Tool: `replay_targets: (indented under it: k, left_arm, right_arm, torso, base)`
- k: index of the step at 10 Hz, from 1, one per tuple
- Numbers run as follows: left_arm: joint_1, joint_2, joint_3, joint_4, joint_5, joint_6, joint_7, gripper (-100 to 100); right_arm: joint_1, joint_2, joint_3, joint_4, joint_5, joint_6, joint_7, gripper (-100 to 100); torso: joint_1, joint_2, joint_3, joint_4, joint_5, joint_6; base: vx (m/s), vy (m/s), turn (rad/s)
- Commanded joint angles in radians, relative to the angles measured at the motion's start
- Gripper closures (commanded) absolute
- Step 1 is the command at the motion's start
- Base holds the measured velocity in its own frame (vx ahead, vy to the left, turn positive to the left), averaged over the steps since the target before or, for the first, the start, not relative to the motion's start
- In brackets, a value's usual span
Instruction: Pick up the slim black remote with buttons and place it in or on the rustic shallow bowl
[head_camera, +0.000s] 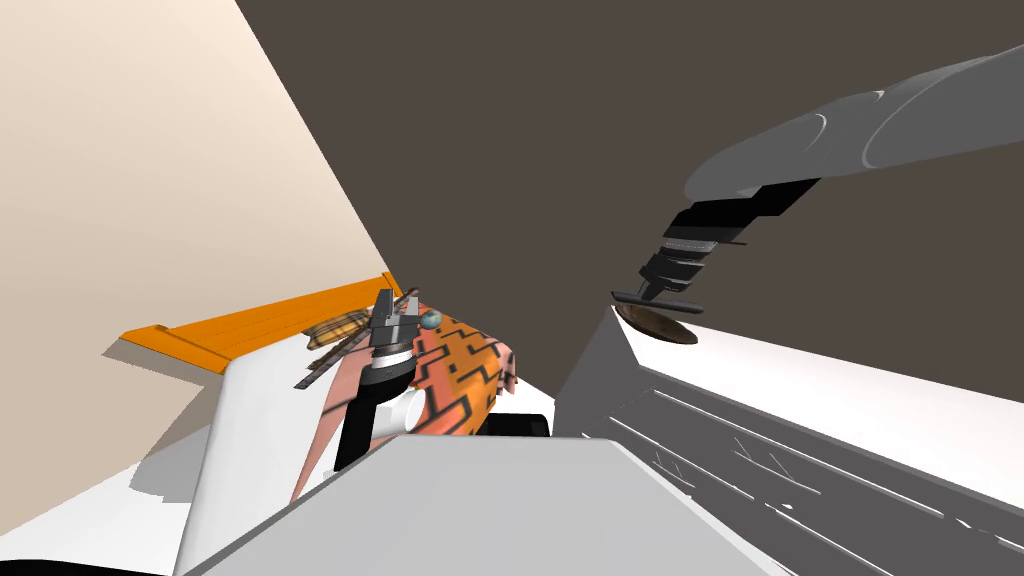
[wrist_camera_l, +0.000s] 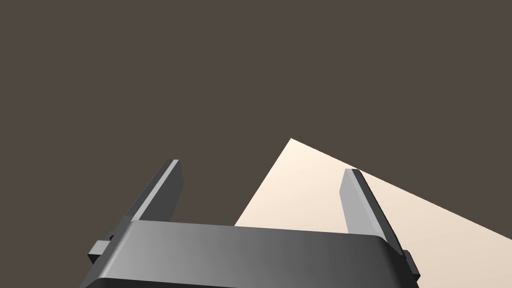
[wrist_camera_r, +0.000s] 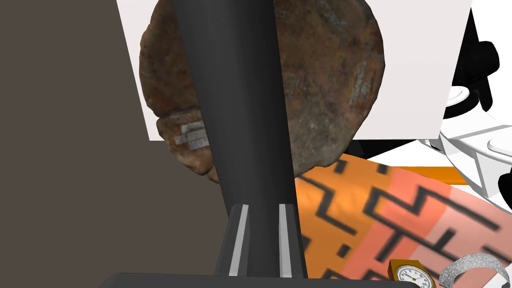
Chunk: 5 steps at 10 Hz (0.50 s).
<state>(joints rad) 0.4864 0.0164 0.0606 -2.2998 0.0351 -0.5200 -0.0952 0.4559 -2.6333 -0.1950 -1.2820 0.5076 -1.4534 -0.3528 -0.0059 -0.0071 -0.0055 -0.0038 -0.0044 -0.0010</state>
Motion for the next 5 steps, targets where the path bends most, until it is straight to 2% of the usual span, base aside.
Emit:
replay_targets:
  k: [1, 5]
  left_arm:
    - [0.000, 0.000, 0.000, 0.000, 0.000, 0.000, 0.000, 0]
    - [0.000, 0.000, 0.000, 0.000, 0.000, 0.000, 0.000, 0]
  right_arm:
    - [0.000, 0.000, 0.000, 0.000, 0.000, 0.000, 0.000, -100]
    - [0.000, 0.000, 0.000, 0.000, 0.000, 0.000, 0.000, -100]
  torso:
    - [0.000, 0.000, 0.000, 0.000, 0.000, 0.000]
    - [0.003, 0.001, 0.001, 0.000, 0.001, 0.000]
  base:
    - [0.000, 0.000, 0.000]
    - [0.000, 0.000, 0.000]
